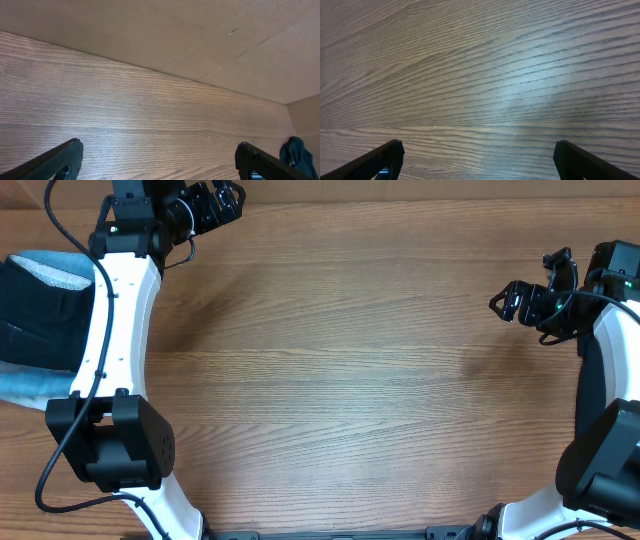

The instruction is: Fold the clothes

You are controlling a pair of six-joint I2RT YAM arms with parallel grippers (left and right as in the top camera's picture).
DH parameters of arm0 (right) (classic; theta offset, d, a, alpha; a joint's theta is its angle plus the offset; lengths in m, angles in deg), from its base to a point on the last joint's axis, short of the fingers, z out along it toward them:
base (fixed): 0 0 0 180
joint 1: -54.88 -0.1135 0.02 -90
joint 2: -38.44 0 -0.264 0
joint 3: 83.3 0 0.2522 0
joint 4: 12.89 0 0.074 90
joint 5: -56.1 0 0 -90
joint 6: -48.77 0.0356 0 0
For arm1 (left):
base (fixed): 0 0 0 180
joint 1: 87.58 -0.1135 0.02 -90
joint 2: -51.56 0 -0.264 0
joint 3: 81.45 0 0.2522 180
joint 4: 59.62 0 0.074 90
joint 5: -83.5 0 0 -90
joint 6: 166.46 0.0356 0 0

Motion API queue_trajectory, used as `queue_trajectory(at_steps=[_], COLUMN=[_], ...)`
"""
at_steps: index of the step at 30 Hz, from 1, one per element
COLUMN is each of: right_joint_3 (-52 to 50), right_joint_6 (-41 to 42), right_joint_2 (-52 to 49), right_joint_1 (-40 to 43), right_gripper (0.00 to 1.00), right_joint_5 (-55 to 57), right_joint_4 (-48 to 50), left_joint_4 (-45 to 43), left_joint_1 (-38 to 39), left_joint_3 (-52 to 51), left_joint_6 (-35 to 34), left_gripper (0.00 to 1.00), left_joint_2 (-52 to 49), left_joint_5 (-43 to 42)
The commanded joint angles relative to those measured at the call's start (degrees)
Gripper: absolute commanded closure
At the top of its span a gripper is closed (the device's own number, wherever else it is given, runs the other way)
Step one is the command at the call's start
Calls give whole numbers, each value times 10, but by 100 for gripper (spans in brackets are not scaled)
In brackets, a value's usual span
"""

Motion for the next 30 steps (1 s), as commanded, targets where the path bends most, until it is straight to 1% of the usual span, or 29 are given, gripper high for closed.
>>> queue_trajectory(at_steps=[1, 4, 6, 7, 12, 13, 15, 21, 25, 27, 28, 30], right_joint_3=[14, 14, 14, 14, 14, 14, 14, 7, -83, -167, -222, -298], right_joint_6=[0, 0, 0, 0, 0, 0, 0, 0, 0, 0, 0, 0], right_joint_2=[30, 104, 177, 236, 439, 458, 528, 622, 702, 759, 789, 827], right_joint_1=[-4, -35, -74, -110, -249, -258, -263, -273, -273, -273, -273, -273], right_gripper=[0, 0, 0, 0, 0, 0, 0, 0, 0, 0, 0, 0], right_joint_5=[2, 2, 2, 2, 1, 1, 1, 6, 4, -3, -3, -3], right_joint_4=[3, 3, 3, 3, 3, 3, 2, -15, -17, -6, 16, 67], left_joint_4=[0, 0, 0, 1, 2, 2, 2, 2, 2, 2, 2, 2], left_joint_1=[2, 2, 2, 2, 1, 1, 1, 2, 2, 1, 1, 1], left_joint_3=[2, 2, 2, 2, 2, 2, 2, 2, 2, 2, 2, 2], left_joint_6=[-5, -5, -5, -5, -5, -5, -5, -5, -5, -5, -5, -5], left_gripper=[0, 0, 0, 0, 0, 0, 0, 0, 0, 0, 0, 0], left_joint_2=[1, 1, 1, 1, 1, 1, 1, 1, 1, 1, 1, 1], left_joint_5=[8, 8, 8, 8, 8, 8, 8, 8, 8, 8, 8, 8])
